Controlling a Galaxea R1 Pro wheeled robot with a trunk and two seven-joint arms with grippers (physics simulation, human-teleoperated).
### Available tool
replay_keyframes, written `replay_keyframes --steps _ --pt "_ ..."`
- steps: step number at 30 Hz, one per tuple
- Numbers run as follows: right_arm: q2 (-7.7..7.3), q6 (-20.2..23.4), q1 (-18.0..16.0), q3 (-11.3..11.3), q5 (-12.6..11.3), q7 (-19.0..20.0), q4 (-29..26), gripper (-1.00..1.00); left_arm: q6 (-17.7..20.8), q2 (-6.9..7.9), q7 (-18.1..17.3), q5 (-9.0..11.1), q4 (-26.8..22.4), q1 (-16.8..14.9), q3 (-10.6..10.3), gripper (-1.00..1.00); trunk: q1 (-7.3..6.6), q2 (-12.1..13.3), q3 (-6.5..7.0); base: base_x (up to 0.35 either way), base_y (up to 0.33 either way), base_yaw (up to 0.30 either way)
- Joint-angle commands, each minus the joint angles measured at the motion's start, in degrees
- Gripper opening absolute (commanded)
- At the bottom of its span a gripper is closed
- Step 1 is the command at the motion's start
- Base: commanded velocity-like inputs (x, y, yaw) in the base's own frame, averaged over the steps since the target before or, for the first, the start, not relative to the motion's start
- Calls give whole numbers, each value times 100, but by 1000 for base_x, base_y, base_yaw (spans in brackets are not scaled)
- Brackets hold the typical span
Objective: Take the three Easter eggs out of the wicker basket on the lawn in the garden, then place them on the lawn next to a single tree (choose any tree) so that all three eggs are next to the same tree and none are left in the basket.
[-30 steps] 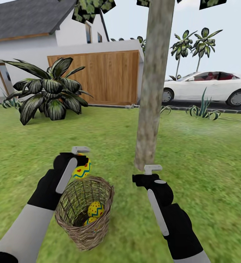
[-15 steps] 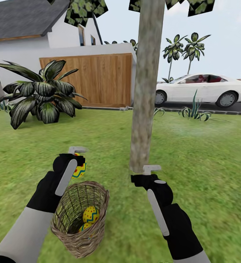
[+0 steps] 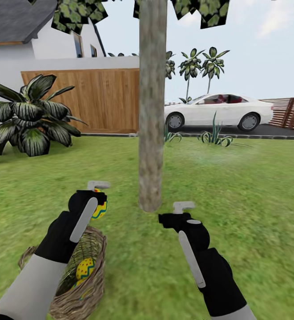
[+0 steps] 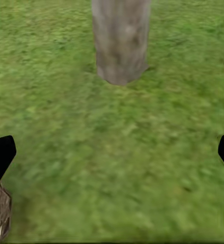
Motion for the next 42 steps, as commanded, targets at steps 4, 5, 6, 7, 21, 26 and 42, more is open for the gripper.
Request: replay_keyframes --steps 4,5,6,7,21,26,42 --pt "-1 14 -5 34 -58 -57 60 100 18 6 44 54 -1 -5 -17 -100 -1 -3 20 0 -282 -224" --pt "-3 14 -5 37 -58 -57 68 100 18 6 39 54 6 -5 -17 -100 -1 -3 26 0 -282 -224" --pt "-4 14 -5 38 -58 -57 73 100 18 6 38 54 10 -5 -18 -100 -1 -3 33 0 -282 -223" --pt "-1 14 -5 42 -58 -57 74 100 18 6 36 52 14 -5 -18 -100 -1 -3 39 0 -282 -218" --pt "2 -4 -5 44 -58 -57 77 100 -51 -2 12 28 277 -5 -35 -100 -1 -3 79 35 -289 -94" --pt "2 -1 -5 46 -58 -57 77 100 -162 6 11 28 454 -5 -177 -100 -1 -3 96 240 -190 -207" --pt "4 -4 -5 49 -58 -57 197 100 -405 6 2 28 972 -6 -242 -100 -1 -3 128 296 -116 -107"
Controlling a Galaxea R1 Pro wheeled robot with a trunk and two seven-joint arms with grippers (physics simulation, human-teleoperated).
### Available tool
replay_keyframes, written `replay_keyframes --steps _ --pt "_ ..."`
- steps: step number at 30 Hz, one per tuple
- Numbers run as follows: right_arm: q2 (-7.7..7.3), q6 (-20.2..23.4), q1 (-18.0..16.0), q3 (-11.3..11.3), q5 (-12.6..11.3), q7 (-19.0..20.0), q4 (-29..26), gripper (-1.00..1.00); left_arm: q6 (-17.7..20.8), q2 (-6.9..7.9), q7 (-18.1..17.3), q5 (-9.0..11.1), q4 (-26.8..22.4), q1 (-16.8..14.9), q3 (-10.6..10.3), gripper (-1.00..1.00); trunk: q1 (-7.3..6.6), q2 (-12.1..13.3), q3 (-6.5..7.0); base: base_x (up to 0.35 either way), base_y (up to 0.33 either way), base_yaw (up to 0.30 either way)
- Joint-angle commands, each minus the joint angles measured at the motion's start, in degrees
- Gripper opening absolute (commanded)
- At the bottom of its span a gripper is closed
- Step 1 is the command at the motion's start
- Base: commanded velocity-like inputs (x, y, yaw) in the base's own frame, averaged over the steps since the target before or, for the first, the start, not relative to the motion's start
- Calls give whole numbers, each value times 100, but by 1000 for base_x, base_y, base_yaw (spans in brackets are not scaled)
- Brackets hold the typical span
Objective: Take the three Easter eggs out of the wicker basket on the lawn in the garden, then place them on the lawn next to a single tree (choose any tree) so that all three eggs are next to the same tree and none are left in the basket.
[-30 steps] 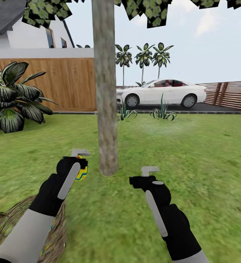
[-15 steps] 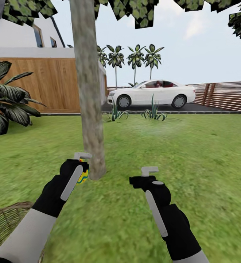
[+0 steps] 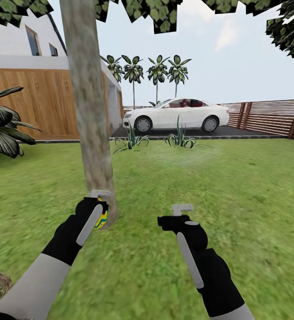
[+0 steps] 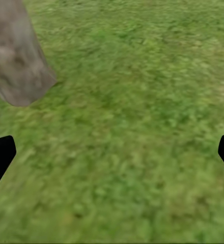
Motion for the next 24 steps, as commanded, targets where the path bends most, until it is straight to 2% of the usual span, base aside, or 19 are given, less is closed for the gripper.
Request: replay_keyframes --steps 1,10,14,16,18,21,22,24 --pt "0 16 -4 5 -60 -58 0 100 4 6 49 55 29 -7 -16 -100 2 -3 -7 321 -99 0" --pt "2 6 -4 5 -60 -58 50 100 -20 -2 44 55 224 -12 -21 -100 2 -3 -5 283 -182 -5" --pt "4 0 -4 5 -60 -57 51 100 -20 -3 30 55 242 -13 -21 -100 2 -3 8 257 -226 -142" --pt "7 5 -4 5 -60 -57 51 100 -22 -12 -17 59 404 -18 -21 -100 2 -3 18 246 -233 -208" --pt "4 1 -4 5 -60 -58 51 100 -69 -46 -199 62 669 -21 -21 -100 2 -3 28 238 -237 -201" --pt "7 -6 -4 7 -60 -58 51 100 -277 -106 -816 60 1196 -30 -21 -100 2 -3 36 233 -240 -97" --pt "3 -8 -4 6 -60 -58 51 100 -369 -120 -1054 57 1466 -50 -39 -100 2 -3 36 232 -241 -30" --pt "4 -7 -4 7 -60 -58 51 100 -674 -136 -1237 56 1864 -70 -143 -100 2 -3 37 234 -239 -14"
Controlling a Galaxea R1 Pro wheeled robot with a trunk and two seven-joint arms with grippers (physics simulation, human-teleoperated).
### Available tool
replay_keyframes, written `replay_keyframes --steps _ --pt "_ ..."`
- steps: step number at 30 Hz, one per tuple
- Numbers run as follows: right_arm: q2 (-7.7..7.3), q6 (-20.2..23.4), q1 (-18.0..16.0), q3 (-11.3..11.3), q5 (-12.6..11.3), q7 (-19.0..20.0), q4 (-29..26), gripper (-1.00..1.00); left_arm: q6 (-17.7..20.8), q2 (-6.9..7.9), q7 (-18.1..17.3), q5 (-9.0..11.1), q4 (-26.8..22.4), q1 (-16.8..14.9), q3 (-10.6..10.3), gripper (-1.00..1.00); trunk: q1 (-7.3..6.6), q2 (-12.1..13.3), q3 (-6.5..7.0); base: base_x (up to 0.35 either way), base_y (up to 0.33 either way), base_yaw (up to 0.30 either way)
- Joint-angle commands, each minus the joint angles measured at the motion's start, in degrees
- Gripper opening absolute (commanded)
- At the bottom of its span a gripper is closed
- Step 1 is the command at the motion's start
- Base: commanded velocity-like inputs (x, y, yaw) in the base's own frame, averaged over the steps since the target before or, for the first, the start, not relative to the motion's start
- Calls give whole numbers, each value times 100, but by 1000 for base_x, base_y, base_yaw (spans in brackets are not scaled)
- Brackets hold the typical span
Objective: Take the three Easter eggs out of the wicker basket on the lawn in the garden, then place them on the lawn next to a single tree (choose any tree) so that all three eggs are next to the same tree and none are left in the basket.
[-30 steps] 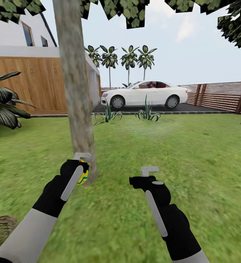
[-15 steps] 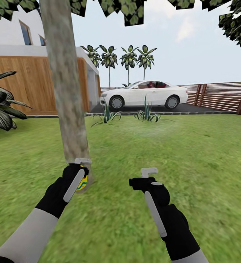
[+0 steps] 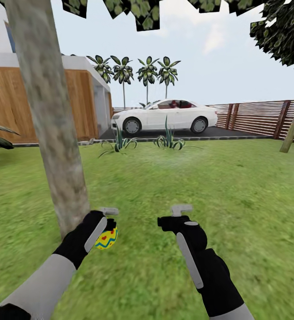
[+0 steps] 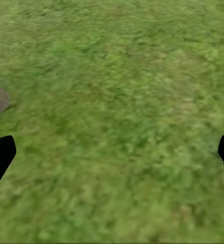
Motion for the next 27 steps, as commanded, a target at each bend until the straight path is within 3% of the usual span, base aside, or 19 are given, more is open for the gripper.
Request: replay_keyframes --steps 1,4,7,12,27 --pt "-2 16 -4 6 -60 -57 -4 100 -210 -19 -10 45 296 -27 -95 -100 1 -3 -6 245 -234 -5" --pt "-1 23 -4 32 -60 -57 -4 100 -768 -126 -54 52 1226 -238 -165 -100 1 -3 -6 249 -232 -2" --pt "0 14 -4 92 -60 -57 -4 100 -1032 -191 -136 53 1702 -413 -176 -100 1 -3 -5 220 -252 0" --pt "-4 11 -4 131 -59 -61 -4 100 -1096 -212 -349 46 1832 -462 -179 -100 1 -3 20 192 -272 83" --pt "-5 5 -4 206 -60 -57 -4 100 -1267 -232 -379 45 1848 -463 -191 -100 1 -3 83 125 -291 69"
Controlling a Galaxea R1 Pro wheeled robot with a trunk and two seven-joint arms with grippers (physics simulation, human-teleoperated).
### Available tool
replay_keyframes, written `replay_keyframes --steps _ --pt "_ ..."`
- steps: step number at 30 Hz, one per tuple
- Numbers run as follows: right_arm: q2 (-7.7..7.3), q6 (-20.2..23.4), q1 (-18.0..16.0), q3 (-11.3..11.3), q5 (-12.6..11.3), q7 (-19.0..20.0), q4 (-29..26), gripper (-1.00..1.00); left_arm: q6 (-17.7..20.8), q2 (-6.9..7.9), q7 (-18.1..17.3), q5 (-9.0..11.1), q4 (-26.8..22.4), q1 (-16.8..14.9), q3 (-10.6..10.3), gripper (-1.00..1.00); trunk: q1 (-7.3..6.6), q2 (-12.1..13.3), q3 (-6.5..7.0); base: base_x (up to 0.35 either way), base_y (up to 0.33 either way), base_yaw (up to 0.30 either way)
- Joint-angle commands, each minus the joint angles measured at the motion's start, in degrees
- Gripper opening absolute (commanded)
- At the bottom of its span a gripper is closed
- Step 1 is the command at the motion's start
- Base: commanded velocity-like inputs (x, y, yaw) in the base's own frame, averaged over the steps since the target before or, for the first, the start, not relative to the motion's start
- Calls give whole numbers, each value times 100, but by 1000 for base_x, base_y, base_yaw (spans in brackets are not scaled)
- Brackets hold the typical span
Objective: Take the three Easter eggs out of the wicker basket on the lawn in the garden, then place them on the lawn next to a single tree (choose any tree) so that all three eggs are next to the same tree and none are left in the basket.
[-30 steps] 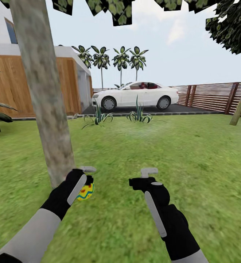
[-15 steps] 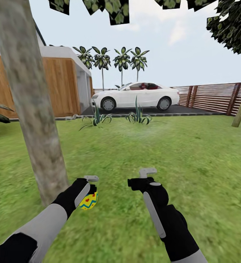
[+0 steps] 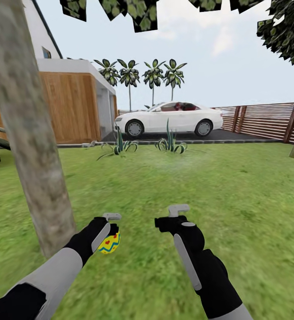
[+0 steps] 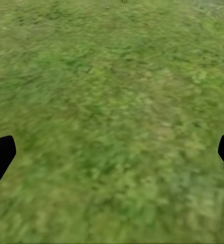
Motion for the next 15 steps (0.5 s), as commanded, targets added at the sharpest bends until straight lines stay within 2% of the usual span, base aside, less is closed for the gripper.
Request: replay_keyframes --steps 1,5,15 --pt "-1 14 -4 6 -60 -57 -5 100 12 4 43 60 -6 -6 -33 -100 2 -3 -2 262 -202 52" --pt "-1 14 -4 6 -60 -57 -5 100 10 4 43 60 -9 -3 -36 -100 2 -3 4 289 -152 19" --pt "-1 16 -4 6 -60 -57 -5 100 27 4 85 76 -79 -2 -28 -100 2 -3 4 320 -64 1"
